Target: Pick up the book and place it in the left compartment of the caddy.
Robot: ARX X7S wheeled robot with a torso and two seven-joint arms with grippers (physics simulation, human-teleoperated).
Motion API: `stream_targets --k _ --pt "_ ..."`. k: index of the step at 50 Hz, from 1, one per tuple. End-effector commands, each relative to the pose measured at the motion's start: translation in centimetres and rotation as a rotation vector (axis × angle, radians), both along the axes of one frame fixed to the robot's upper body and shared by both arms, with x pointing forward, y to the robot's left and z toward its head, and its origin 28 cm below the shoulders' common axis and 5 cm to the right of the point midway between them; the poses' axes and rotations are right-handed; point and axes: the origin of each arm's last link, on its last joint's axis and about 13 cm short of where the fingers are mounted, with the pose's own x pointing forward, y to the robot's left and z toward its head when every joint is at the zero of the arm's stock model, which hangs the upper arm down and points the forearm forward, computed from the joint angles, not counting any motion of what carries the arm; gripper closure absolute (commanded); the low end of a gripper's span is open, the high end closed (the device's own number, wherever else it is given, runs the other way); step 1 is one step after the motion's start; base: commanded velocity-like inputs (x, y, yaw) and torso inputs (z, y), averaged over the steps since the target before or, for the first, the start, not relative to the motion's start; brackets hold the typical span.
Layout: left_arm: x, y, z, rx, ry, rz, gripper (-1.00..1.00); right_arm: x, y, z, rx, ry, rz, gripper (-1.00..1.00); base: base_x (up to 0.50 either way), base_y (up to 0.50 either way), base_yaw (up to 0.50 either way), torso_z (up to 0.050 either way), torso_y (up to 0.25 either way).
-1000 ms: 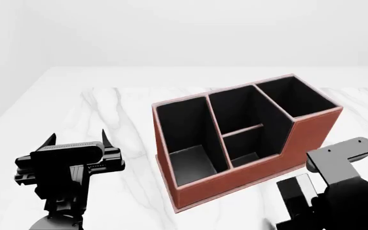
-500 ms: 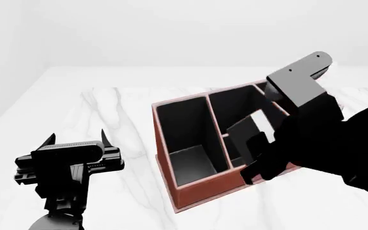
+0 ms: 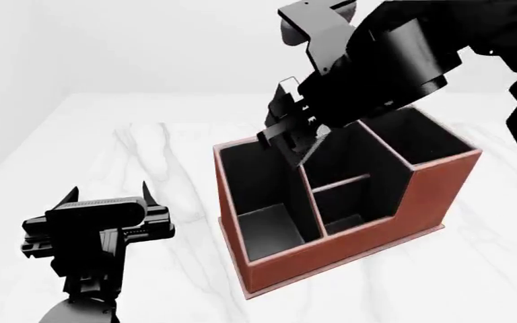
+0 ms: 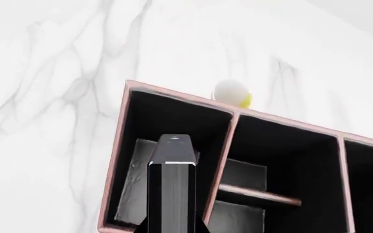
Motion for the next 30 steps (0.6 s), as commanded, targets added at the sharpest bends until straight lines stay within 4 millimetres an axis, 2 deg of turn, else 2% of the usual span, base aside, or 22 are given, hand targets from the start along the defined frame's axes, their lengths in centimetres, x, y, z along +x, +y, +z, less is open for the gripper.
stream_targets --k 1,8,13,22,30 --pt "0.1 0.1 0.0 -0.004 0.001 0.000 -1.00 2.1 2.7 0.5 -0.041 0.033 -0.030 1.00 0.00 0.00 0.00 0.000 0.000" --pt "0.0 0.2 0.0 -0.006 -0.001 0.004 -1.00 2.5 3.0 -0.7 -0.052 0.072 -0.059 1.00 0.00 0.00 0.00 0.000 0.001" --pt "0.1 0.2 -0.1 -0.007 0.000 0.003 -1.00 2.5 3.0 -0.6 -0.075 0.098 -0.042 1.00 0.00 0.00 0.00 0.000 0.000" --pt "0.1 0.3 -0.3 -0.010 0.001 0.006 -1.00 3.9 3.0 -1.2 -0.042 0.137 -0.091 1.00 0.00 0.00 0.00 0.000 0.001" --pt "0.1 0.2 -0.4 -0.011 0.004 0.004 -1.00 5.0 3.2 -3.5 -0.027 0.176 -0.146 1.00 0.00 0.00 0.00 0.000 0.001"
